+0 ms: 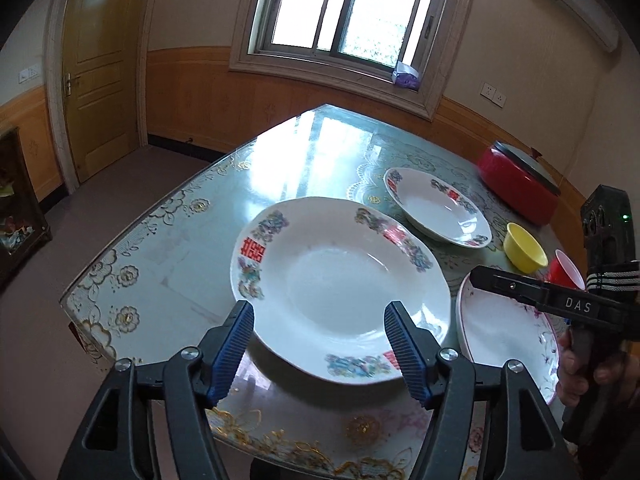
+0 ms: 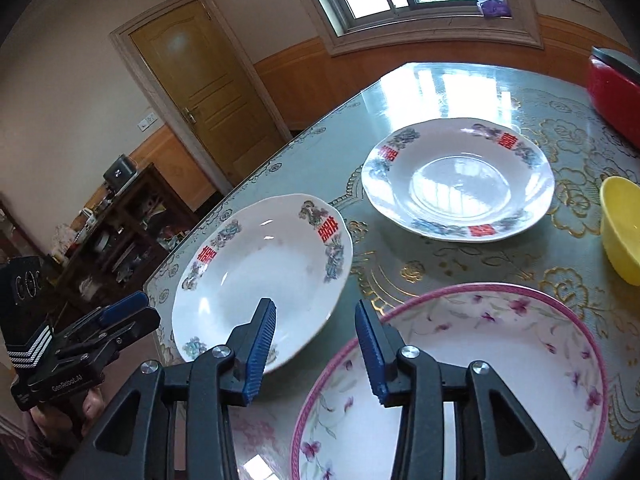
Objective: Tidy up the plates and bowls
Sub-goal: 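Move the left tool to the large red-character plate and grasp its rim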
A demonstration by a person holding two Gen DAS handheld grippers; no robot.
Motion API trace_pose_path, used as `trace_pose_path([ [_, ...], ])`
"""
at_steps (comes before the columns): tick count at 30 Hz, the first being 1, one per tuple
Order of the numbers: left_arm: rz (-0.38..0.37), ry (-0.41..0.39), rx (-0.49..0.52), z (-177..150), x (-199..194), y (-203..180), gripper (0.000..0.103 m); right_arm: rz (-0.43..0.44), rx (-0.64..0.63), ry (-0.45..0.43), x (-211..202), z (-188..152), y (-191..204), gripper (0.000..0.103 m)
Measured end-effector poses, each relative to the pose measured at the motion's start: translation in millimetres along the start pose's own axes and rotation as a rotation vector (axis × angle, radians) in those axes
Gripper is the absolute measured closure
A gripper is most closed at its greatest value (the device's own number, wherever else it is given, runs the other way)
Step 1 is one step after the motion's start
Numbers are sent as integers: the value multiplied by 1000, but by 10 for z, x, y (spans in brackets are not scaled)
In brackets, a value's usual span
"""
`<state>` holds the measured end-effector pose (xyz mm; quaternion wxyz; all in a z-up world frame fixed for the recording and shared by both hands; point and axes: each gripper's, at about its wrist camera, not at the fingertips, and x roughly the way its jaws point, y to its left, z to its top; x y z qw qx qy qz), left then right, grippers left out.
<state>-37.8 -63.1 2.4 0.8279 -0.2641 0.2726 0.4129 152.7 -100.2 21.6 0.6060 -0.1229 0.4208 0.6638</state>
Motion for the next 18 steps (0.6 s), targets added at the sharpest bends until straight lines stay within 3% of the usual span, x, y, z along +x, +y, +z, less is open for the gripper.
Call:
trace_pose_path([
  [9, -32, 51, -97, 204, 348, 504, 34, -91, 46, 45, 461, 205, -56, 56],
  [12, -16, 64, -82, 279, 480, 584, 34, -95, 53, 64, 576, 240, -87, 56],
  [18, -82, 116, -64, 358, 749, 661, 36, -79, 71, 104, 802, 265, -94, 56],
])
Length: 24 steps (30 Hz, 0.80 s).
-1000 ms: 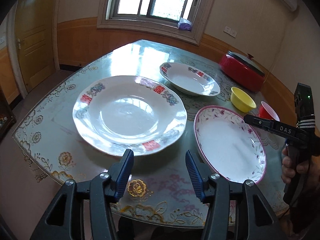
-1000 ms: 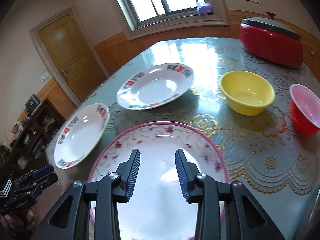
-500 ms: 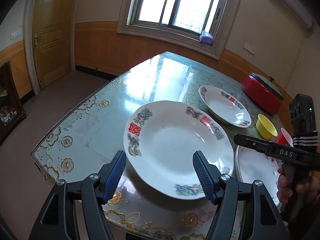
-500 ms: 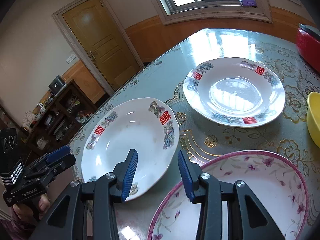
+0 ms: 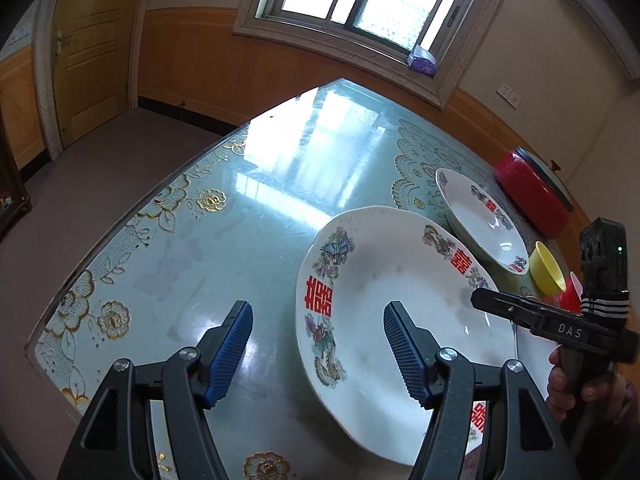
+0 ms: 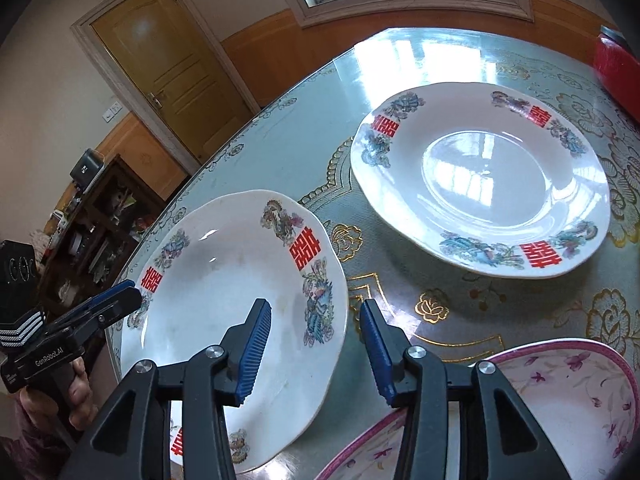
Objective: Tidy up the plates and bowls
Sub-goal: 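Move the left tool to the large red-character plate and grasp its rim, then lift the large plate with the left tool onto the purple-flowered plate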
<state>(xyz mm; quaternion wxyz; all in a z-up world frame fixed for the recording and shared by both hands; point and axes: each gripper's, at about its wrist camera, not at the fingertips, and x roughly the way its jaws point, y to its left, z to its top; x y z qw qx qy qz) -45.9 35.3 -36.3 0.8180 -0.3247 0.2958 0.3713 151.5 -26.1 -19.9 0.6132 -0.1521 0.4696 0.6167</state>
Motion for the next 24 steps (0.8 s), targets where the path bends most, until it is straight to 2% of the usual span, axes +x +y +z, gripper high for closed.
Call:
trace_pose_path([
  [2, -4, 22, 12, 13, 86, 8, 50, -8, -8, 3, 45, 13, 49, 54],
  [3, -5, 40, 11, 15, 134, 18, 54, -10, -18, 5, 57, 18, 76, 54],
  [4, -7, 53, 10, 6, 168, 33, 65, -7, -25, 6, 59, 23, 97, 54],
  [5, -11, 68, 14, 1, 205, 41, 71, -4, -33, 5, 62, 22, 119, 54],
  [7, -35, 79, 45, -29, 241, 1, 74, -17, -51, 3, 80, 17, 163, 54],
  [12, -28, 54, 63, -33, 257, -28, 74, -83, -105, 41, 140, -24, 255, 54],
  [17, -43, 62, 23, -29, 233, 40, 76, -42, -72, 45, 97, -44, 211, 54],
  [21, -12, 56, 70, -65, 210, -21, 74, -121, -138, 35, 130, -79, 301, 54],
  [24, -10, 62, 59, -85, 192, -21, 74, -115, -136, 40, 135, -59, 302, 54],
])
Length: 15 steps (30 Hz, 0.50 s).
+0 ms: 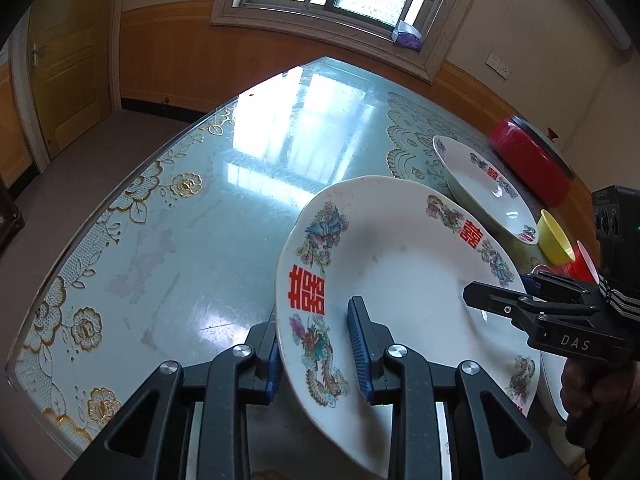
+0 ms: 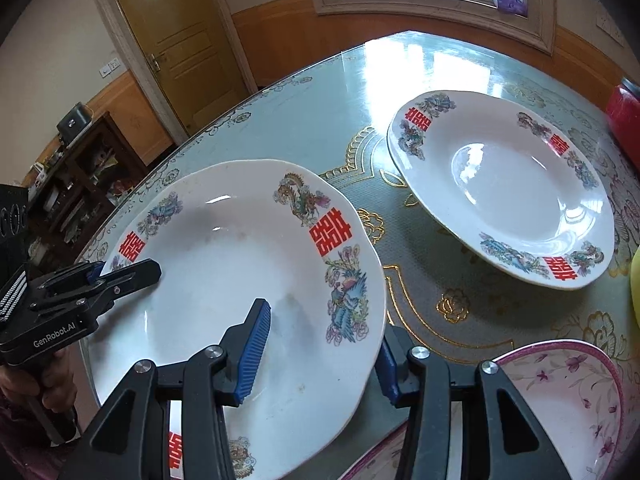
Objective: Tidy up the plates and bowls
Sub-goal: 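Lift the large plate with the left tool onto the purple-flowered plate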
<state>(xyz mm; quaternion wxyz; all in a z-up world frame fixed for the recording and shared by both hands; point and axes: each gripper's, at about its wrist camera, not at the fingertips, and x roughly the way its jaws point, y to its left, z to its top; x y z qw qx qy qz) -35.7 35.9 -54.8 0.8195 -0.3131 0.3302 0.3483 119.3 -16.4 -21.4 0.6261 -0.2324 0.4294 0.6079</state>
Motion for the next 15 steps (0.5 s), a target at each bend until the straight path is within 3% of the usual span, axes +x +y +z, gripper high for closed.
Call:
trace_pose_path([
  [15, -4, -20, -42, -140, -212, -18, 76, 85, 26, -51, -171, -10, -93, 56],
])
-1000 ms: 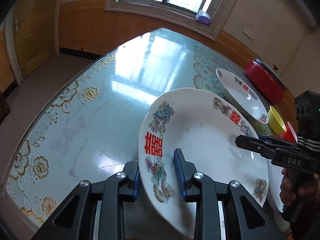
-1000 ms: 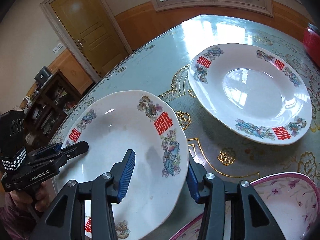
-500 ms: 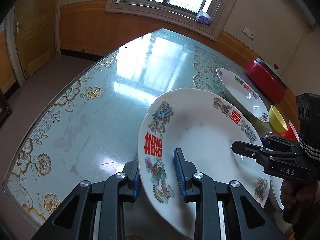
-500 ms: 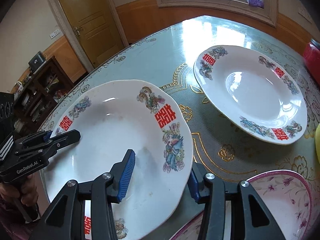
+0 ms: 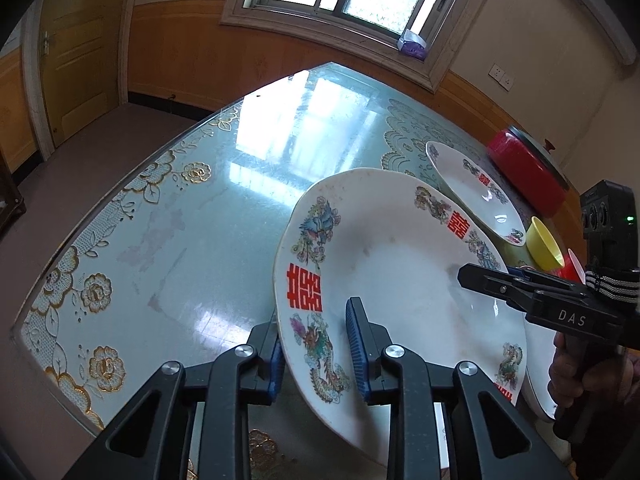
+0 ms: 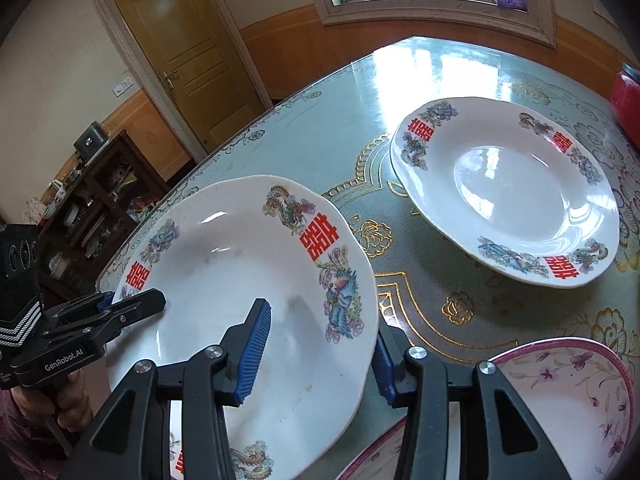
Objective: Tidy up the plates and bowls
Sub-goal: 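Lift the large plate with the left tool onto the purple-flowered plate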
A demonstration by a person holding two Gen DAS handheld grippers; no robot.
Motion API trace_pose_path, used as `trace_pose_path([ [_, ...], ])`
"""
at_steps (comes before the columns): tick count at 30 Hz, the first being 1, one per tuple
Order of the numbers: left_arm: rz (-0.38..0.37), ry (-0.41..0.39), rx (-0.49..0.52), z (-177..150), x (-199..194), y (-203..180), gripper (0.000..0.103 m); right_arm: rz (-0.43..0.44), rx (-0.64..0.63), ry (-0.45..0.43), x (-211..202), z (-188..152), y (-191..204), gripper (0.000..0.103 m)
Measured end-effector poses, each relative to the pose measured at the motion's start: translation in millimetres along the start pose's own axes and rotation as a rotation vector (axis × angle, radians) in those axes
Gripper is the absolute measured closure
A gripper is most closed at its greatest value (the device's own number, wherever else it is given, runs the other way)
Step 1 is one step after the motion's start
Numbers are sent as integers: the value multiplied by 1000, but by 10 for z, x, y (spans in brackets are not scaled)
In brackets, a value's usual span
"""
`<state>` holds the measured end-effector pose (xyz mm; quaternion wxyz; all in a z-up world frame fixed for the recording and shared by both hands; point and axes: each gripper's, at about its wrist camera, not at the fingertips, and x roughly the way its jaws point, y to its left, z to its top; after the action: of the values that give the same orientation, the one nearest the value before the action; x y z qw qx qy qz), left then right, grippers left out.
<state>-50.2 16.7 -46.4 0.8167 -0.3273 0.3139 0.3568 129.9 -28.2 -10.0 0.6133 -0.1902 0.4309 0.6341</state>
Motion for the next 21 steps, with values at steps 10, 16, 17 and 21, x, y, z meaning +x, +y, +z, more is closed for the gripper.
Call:
trace_pose_path([
  [10, 1, -9, 25, 11, -83, -113, 78, 20, 48, -27, -125, -50, -140, 56],
  [16, -11, -12, 54, 76, -110, -214, 78, 11, 76, -64, -273, -62, -168, 56],
  [17, -16, -12, 58, 90, -115, -233, 78, 9, 80, -73, -309, -67, -173, 56],
  [21, -41, -8, 86, 140, -129, -344, 78, 0, 114, -103, -461, -106, -230, 56],
])
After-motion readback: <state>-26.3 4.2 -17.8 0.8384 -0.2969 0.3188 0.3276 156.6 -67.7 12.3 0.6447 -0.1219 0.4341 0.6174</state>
